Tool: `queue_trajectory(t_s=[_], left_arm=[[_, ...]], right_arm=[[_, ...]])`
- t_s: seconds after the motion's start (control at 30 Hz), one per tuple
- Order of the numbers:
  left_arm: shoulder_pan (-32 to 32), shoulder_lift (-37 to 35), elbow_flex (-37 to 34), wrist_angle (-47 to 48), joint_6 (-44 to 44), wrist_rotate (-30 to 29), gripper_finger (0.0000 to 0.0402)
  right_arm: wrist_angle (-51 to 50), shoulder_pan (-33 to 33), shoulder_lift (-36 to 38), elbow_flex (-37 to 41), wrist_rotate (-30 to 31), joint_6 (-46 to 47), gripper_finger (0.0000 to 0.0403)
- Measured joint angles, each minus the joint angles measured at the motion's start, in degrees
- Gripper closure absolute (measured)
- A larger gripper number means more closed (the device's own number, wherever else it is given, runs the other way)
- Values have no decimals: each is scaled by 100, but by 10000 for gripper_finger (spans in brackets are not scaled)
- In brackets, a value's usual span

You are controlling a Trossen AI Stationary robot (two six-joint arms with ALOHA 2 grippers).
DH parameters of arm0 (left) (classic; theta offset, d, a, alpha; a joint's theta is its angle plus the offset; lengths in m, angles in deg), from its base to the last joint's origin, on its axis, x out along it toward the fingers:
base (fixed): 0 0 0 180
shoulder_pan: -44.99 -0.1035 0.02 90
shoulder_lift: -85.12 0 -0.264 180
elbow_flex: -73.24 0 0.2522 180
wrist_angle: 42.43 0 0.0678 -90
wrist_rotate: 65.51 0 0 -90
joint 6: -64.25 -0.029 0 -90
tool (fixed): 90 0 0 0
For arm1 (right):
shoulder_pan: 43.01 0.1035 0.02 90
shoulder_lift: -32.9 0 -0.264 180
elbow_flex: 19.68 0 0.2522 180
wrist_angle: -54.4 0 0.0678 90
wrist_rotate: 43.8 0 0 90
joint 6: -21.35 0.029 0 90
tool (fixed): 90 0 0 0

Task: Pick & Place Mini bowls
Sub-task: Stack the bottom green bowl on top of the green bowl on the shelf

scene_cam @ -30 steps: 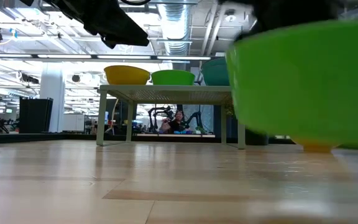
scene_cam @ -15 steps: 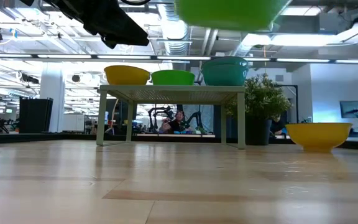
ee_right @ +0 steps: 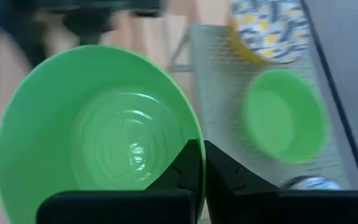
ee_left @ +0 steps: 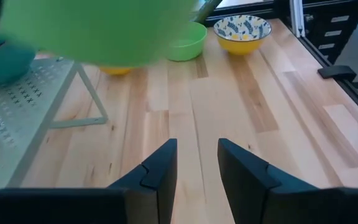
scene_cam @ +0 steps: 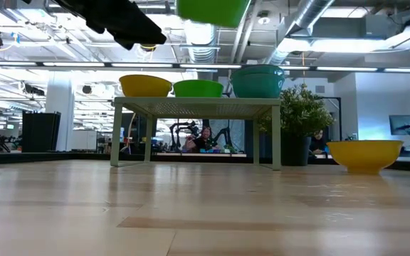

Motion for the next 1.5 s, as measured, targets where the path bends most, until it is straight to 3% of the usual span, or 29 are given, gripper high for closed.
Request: queue_trajectory(t_s=[0.33, 0.63, 0.83, 1.5], left_arm=[[29, 0, 1, -1, 5, -6, 284], [29, 0, 0, -6, 9, -6, 284], [29, 0, -1, -8, 10, -6, 284], [29, 0, -1, -1, 12, -6, 284]], right_arm=[[246, -1530, 1, -144, -46, -237, 401], [837, -2462, -24, -57, -1029, -236, 401], [924, -2701, -26, 132, -1376, -238, 401], [1342, -2710, -28, 599, -1384, -537, 401]])
